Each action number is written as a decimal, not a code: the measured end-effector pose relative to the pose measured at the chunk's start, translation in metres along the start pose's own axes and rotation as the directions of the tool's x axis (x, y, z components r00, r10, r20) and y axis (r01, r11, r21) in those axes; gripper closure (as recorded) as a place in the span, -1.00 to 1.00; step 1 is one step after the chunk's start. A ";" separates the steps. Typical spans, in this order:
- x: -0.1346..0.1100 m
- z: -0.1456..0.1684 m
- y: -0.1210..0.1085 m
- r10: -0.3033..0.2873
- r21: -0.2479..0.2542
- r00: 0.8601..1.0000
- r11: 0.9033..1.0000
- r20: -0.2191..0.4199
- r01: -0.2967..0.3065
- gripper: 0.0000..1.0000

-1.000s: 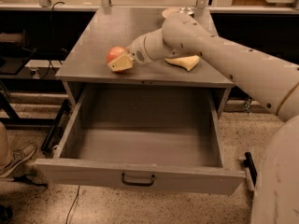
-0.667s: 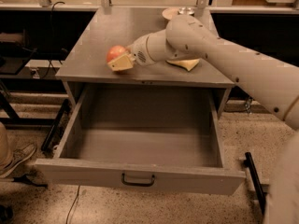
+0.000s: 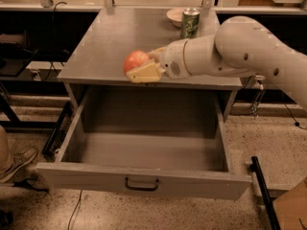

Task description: Place apple into top drawer

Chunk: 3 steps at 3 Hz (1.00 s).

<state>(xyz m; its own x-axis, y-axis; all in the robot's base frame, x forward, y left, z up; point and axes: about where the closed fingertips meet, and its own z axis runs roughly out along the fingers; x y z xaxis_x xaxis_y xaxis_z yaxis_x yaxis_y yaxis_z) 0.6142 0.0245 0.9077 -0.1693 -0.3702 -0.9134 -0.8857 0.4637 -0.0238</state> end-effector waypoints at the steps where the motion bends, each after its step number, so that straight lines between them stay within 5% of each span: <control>1: 0.019 -0.025 0.044 0.013 -0.073 0.998 0.997 -0.068 -0.018 1.00; 3: 0.049 -0.023 0.061 0.056 -0.089 0.994 0.994 -0.098 -0.065 1.00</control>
Offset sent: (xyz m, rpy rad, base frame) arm -0.0494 -0.0067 -0.0081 -0.0383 0.0670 0.0556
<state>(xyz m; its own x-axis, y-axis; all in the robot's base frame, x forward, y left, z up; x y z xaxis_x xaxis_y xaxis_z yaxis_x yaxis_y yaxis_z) 0.5422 0.0161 0.8713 -0.2606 -0.4210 -0.8688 -0.9076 0.4136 0.0719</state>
